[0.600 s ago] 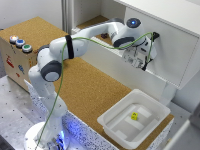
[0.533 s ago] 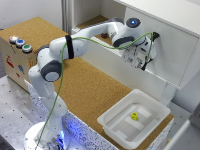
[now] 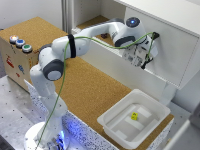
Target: Slide the door all the way to the left
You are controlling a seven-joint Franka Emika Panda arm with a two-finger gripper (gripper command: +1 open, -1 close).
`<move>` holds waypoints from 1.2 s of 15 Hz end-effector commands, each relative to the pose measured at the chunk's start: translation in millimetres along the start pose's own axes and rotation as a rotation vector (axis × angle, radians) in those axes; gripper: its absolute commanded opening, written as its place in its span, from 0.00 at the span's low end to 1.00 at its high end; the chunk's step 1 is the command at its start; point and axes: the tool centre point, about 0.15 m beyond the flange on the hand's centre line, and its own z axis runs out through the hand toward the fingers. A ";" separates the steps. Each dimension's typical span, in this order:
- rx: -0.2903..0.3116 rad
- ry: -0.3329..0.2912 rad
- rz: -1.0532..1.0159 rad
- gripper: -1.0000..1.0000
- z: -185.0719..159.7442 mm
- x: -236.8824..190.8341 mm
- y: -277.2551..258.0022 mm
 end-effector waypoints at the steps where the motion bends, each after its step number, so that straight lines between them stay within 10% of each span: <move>1: 0.117 -0.054 0.010 1.00 11.8 28.1 13.3; 5: 0.136 -0.046 0.009 1.00 13.9 31.8 15.7; 6: 0.133 -0.039 0.009 0.00 14.8 33.0 16.4; 18: 0.103 -0.064 -0.006 0.00 21.7 28.2 -7.0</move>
